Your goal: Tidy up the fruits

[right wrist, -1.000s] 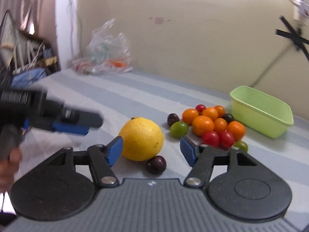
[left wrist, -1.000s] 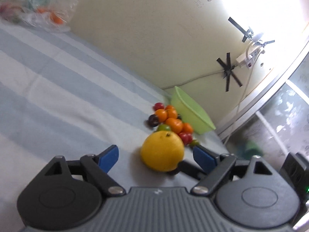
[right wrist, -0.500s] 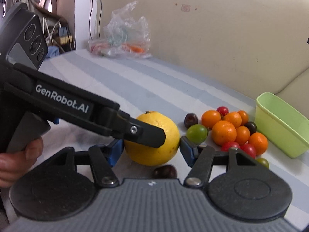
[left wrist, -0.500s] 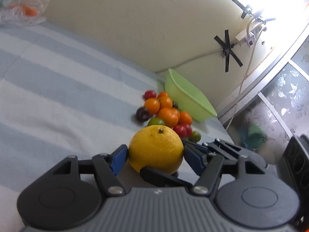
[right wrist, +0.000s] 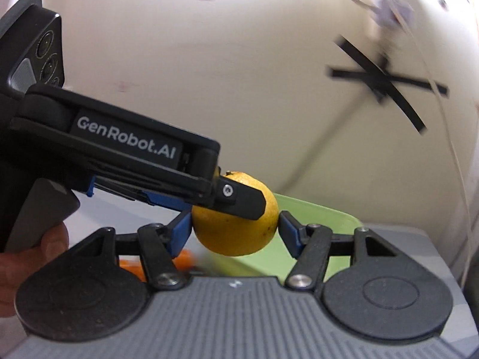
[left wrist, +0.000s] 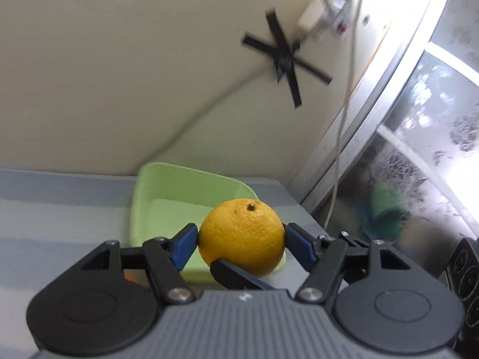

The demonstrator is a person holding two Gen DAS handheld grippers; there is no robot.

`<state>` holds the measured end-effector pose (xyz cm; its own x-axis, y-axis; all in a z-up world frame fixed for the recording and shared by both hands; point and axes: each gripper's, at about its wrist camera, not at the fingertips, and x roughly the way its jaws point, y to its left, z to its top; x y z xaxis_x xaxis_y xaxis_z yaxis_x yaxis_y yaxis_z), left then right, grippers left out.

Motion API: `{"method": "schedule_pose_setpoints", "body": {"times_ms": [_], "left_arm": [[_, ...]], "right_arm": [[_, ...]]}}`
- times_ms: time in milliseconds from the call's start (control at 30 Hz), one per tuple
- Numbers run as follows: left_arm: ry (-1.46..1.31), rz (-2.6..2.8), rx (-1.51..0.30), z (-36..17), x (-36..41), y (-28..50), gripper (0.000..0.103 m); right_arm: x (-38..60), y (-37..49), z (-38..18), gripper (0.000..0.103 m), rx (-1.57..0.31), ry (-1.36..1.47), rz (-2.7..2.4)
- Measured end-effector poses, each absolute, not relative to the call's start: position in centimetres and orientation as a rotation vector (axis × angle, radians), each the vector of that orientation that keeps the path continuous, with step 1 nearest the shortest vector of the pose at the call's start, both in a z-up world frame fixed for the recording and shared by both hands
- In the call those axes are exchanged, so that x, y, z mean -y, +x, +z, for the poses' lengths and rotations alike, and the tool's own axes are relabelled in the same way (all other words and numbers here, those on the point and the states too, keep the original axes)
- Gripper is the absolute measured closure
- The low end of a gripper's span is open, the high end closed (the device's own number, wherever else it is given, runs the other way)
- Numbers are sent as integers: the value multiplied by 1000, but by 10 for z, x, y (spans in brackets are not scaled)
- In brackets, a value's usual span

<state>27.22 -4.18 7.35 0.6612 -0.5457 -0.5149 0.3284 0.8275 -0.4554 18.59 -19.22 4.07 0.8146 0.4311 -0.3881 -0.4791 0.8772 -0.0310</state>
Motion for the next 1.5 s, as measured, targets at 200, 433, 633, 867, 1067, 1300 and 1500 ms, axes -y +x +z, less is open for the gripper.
{"method": "schedule_pose_setpoints", "body": {"times_ms": [200,433,633,867,1067,1300,1500], "left_arm": [[-329,-487,-767,43,74,315,37],[-316,-478,-808,28,87,329,38],[-332,-508,-732,61,74,297,38],[-250,-400,-539,111,11,174,30],[-181,-191,-554,89,-15,86,30],[-139,-103,-619,54,11,41,30],[-55,-51,-630,38,30,17,28]], "right_arm": [[224,233,12,37,-451,-120,440],[218,251,-7,35,-472,-149,425],[227,233,-1,30,-408,-132,386],[243,191,23,31,-347,23,408],[233,130,18,30,-385,36,449],[211,56,2,30,-439,29,405],[209,17,-5,30,-472,126,321]]}}
